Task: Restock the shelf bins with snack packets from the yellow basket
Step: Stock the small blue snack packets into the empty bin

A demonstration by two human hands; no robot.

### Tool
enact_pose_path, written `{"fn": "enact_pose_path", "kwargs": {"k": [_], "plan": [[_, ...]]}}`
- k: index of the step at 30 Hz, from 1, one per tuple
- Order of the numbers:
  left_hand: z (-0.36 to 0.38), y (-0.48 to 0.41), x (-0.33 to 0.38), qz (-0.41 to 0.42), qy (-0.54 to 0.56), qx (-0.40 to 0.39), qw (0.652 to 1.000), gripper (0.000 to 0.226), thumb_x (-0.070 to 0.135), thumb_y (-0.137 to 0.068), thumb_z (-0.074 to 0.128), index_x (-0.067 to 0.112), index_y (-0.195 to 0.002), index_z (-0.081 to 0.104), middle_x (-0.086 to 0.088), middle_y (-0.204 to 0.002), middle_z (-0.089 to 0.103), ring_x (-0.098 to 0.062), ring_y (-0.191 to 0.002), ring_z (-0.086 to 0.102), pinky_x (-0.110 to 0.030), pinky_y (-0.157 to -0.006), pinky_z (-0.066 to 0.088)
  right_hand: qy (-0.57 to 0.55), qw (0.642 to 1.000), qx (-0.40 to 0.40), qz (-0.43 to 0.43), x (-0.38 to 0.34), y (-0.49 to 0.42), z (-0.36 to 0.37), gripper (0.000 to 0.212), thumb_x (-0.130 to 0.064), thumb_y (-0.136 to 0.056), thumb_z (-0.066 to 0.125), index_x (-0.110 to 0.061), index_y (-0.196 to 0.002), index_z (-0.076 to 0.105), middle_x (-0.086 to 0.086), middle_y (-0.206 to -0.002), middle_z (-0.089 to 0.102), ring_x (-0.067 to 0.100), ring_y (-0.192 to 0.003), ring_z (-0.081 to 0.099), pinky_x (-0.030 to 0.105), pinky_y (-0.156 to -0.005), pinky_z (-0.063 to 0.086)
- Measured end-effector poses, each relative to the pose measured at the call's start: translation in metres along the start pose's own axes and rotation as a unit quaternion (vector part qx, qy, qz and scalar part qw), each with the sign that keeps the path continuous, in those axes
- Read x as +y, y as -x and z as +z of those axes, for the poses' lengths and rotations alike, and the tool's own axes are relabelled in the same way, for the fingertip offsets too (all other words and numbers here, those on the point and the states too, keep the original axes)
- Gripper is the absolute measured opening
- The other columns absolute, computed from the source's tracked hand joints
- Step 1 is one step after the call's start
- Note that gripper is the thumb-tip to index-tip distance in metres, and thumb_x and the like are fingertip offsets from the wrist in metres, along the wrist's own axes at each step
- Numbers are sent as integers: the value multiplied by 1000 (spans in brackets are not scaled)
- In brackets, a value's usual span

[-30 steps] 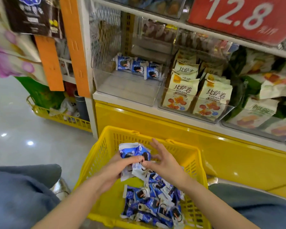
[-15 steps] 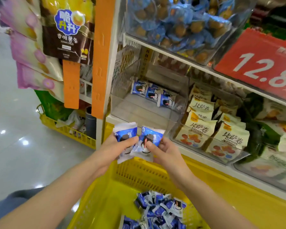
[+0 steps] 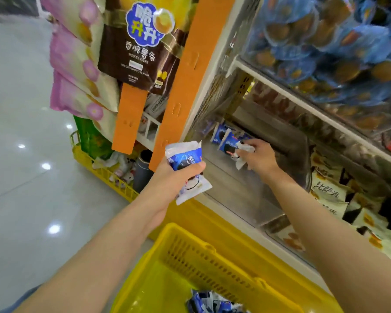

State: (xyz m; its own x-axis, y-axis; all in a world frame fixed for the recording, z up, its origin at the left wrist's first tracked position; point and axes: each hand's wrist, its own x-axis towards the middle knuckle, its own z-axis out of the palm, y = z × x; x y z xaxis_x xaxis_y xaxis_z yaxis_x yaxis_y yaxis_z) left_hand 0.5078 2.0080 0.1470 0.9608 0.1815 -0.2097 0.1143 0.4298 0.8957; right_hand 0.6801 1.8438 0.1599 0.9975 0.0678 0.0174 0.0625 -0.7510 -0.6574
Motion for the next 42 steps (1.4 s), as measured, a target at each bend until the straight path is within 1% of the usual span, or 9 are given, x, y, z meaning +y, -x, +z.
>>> {"fn": "enact_pose_path", "kwargs": {"k": [3, 6, 11, 16, 23, 31, 35, 39, 42], "plan": [[-9, -8, 0, -9, -5, -2, 1000, 47, 18, -83, 66, 13, -127, 51, -16, -97, 64, -27, -97, 62, -44, -94, 49, 69, 997, -11, -16, 0, -29, 18, 41, -13, -86, 65, -4, -125, 55, 16, -128, 56, 28, -114, 54, 37, -93, 47], [-20, -17, -2, -11, -9, 1, 1000, 40, 20, -81, 68, 13, -117, 52, -4, -91, 67, -7, -78, 66, -16, -60, 50, 87, 995, -10, -42, 0, -51, 33, 43, -11, -87, 63, -5, -129, 53, 15, -134, 53, 28, -123, 48, 32, -100, 37], [-36, -27, 0, -4, -24, 31, 999, 45, 22, -77, 72, 25, -120, 56, 0, -98, 65, 0, -65, 61, -9, -47, 43, 87, 991, -61, -81, 3, -68, 45, 52, -19, -83, 71, -4, -129, 51, 13, -132, 53, 27, -123, 48, 37, -101, 39], [-49, -34, 0, 5, -30, 50, 998, 48, 21, -77, 72, 22, -121, 54, -6, -108, 67, -16, -93, 66, -14, -56, 49, 97, 990, -20, -99, 6, -83, 46, 42, -14, -81, 72, -1, -117, 57, 17, -121, 59, 30, -114, 54, 36, -93, 42], [-54, -34, 1, 5, -48, 39, 998, 43, 25, -76, 72, 31, -115, 56, -1, -102, 68, -12, -88, 67, -15, -56, 51, 215, 970, 2, -114, 7, -98, 50, 40, -20, -80, 72, -9, -115, 57, 17, -121, 57, 33, -110, 55, 47, -93, 48], [-49, -31, 9, -15, -27, 15, 999, 33, 26, -80, 69, 28, -112, 61, -33, -105, 59, -32, -87, 52, -55, -90, 44, 234, 961, 8, -149, -9, -68, 38, 53, -24, -86, 66, -4, -132, 46, 19, -133, 47, 34, -124, 44, 48, -101, 40], [-44, -27, 12, -10, 7, -25, 1000, 40, 37, -70, 70, 32, -109, 62, -12, -98, 62, -28, -87, 56, -42, -84, 45, 68, 972, 58, -218, -37, -2, 28, 30, -16, -93, 55, -5, -120, 52, 12, -119, 54, 16, -106, 53, 17, -87, 44], [-36, -23, 7, -34, -20, -50, 998, 58, 48, -66, 61, 28, -120, 55, -7, -104, 71, -17, -92, 68, -39, -85, 53, -53, 969, -70, -230, -55, 78, 21, 10, -25, -95, 49, -24, -104, 53, -9, -92, 58, 2, -82, 56, 9, -69, 43], [-29, -18, 2, -54, -72, -56, 994, 66, 59, -67, 52, 17, -119, 55, -10, -84, 69, -13, -77, 65, -35, -76, 57, -16, 961, -201, -189, -55, 111, 23, 35, -45, -89, 50, -28, -119, 51, -18, -102, 57, -4, -87, 55, 8, -71, 44]]}}
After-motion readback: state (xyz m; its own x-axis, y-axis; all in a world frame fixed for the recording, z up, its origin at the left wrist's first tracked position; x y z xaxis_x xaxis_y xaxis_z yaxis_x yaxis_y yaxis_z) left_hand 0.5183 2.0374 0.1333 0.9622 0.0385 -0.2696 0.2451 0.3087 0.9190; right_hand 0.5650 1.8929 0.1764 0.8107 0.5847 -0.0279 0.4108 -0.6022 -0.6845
